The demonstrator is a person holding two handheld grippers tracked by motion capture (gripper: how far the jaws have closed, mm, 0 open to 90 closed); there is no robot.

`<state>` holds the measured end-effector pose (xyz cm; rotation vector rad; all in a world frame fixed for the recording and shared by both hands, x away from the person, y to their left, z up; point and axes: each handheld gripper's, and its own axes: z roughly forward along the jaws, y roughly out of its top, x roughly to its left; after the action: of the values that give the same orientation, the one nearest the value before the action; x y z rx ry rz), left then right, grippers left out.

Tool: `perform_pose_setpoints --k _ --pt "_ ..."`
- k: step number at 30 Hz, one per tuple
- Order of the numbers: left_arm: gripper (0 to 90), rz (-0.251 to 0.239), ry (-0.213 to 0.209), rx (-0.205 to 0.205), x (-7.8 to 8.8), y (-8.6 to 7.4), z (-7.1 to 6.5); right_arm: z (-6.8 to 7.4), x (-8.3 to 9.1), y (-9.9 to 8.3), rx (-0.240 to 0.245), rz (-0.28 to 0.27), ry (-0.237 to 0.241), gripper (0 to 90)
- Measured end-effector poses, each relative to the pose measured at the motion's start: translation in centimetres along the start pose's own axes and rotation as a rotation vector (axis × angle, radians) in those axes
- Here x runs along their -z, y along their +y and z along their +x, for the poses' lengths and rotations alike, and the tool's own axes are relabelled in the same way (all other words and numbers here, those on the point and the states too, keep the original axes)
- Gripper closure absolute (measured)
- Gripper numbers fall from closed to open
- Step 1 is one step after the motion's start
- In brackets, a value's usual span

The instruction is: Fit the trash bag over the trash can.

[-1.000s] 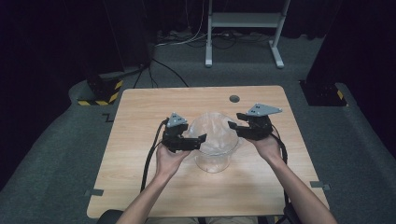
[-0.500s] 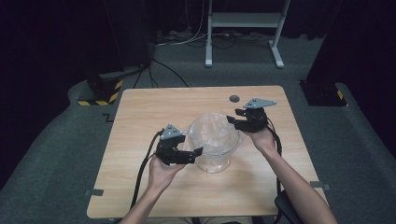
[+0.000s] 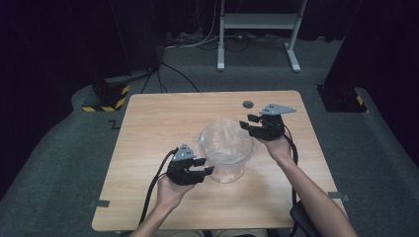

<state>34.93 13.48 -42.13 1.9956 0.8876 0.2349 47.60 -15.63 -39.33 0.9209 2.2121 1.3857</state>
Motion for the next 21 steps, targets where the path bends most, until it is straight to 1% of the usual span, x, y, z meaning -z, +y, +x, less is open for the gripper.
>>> perform_pose_setpoints --k 3,6,7,8,11,12,15,16,19,21 --pt "67.8 0.018 -0.005 0.003 -0.5 0.1 0.3 0.4 0.5 -0.1 0.010 -0.004 0.002 54.3" --pt "77.3 0.045 -0.007 -0.014 -1.0 0.2 0.4 0.7 1.2 -0.2 0.020 -0.009 0.002 54.4" --pt "82.8 0.054 -0.008 -0.021 -1.2 0.3 0.5 1.0 1.6 -0.3 0.028 -0.009 0.003 54.4" --pt "82.8 0.060 -0.012 -0.023 -1.4 0.3 0.5 1.0 1.6 -0.3 0.028 -0.009 0.003 54.4" --pt "89.7 0.088 -0.021 -0.042 -2.1 0.5 0.6 1.4 2.2 -0.5 0.057 -0.006 -0.008 54.5" --pt "90.0 0.101 -0.025 -0.048 -2.4 0.6 0.7 1.5 2.5 -0.6 0.067 -0.005 -0.015 54.5" --pt "90.0 0.125 -0.035 -0.057 -3.2 0.9 0.8 1.6 3.4 -0.8 0.073 -0.011 -0.034 54.5" --pt "90.0 0.131 -0.040 -0.058 -3.5 0.9 0.8 1.5 3.8 -0.9 0.069 -0.012 -0.040 54.5" --pt "90.0 0.156 -0.045 -0.084 -4.3 1.2 0.9 1.3 4.6 -1.3 0.058 -0.014 -0.061 54.5" --pt "90.0 0.179 -0.047 -0.089 -5.0 1.2 1.0 1.1 5.2 -1.6 0.050 -0.015 -0.074 54.5"
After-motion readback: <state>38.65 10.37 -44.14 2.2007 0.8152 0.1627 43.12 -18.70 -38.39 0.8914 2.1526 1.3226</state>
